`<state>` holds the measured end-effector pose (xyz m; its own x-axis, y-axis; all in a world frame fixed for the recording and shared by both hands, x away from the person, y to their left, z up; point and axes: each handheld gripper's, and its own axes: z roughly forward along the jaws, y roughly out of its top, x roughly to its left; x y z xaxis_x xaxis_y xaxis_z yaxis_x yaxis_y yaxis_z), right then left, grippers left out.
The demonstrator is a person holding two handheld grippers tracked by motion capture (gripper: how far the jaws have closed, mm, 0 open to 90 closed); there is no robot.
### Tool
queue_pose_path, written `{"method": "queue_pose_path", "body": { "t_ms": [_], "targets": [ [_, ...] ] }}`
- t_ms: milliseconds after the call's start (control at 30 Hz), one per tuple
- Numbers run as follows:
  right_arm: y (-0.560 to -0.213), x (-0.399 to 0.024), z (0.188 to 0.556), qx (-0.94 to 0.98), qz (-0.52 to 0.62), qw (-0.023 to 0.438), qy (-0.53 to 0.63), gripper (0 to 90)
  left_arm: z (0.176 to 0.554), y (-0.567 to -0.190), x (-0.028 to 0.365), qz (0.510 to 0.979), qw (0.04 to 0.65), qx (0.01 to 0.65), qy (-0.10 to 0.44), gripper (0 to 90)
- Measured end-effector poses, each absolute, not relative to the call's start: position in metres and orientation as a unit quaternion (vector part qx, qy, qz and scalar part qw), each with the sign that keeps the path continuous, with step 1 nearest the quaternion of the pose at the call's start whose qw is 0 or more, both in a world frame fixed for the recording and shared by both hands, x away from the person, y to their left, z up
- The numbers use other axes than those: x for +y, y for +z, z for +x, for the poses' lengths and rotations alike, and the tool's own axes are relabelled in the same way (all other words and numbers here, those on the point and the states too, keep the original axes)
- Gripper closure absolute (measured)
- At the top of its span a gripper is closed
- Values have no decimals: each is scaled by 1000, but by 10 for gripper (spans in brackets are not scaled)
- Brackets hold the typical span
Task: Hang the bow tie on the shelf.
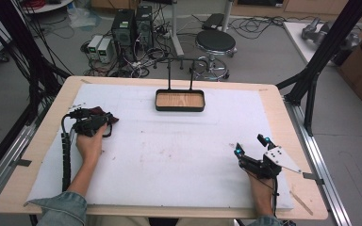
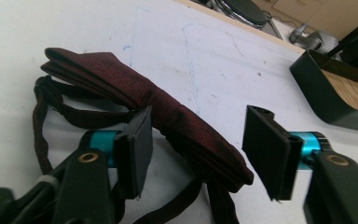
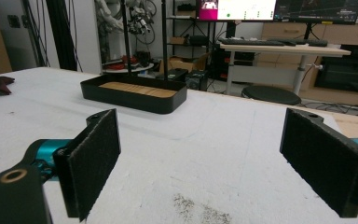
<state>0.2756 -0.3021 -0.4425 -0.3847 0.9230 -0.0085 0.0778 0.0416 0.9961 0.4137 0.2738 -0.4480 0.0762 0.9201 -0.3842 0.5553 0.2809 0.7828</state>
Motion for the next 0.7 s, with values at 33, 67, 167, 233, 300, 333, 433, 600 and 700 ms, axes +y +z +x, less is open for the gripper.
{"method": "queue_pose_path", "body": {
  "t_ms": [33,67,167,233,300,333,433,600,700],
  "targets": [
    [-443,-302,276,615,407,377,560,114,414,-448,274,567,466,651,196,501],
    [-443,-302,276,615,407,377,560,114,414,-448,274,566,463,654,193,546],
    [-443,-302,276,615,406,377,560,114,414,-450,275,564,459,662,184,650],
    [-443,-302,275,615,408,375,560,114,415,-450,275,566,460,659,184,693],
    [-443,-302,275,616,408,375,560,114,414,-450,274,571,463,654,179,727],
    [-443,-302,275,615,407,377,561,114,414,-450,274,575,465,650,177,786],
    [-442,-302,275,616,408,375,561,114,413,-447,273,585,465,639,182,828],
    [-442,-302,275,616,406,374,562,114,409,-437,270,605,471,612,194,840],
    [-442,-302,275,617,404,375,562,114,406,-429,269,607,484,601,191,840]
  ]
}}
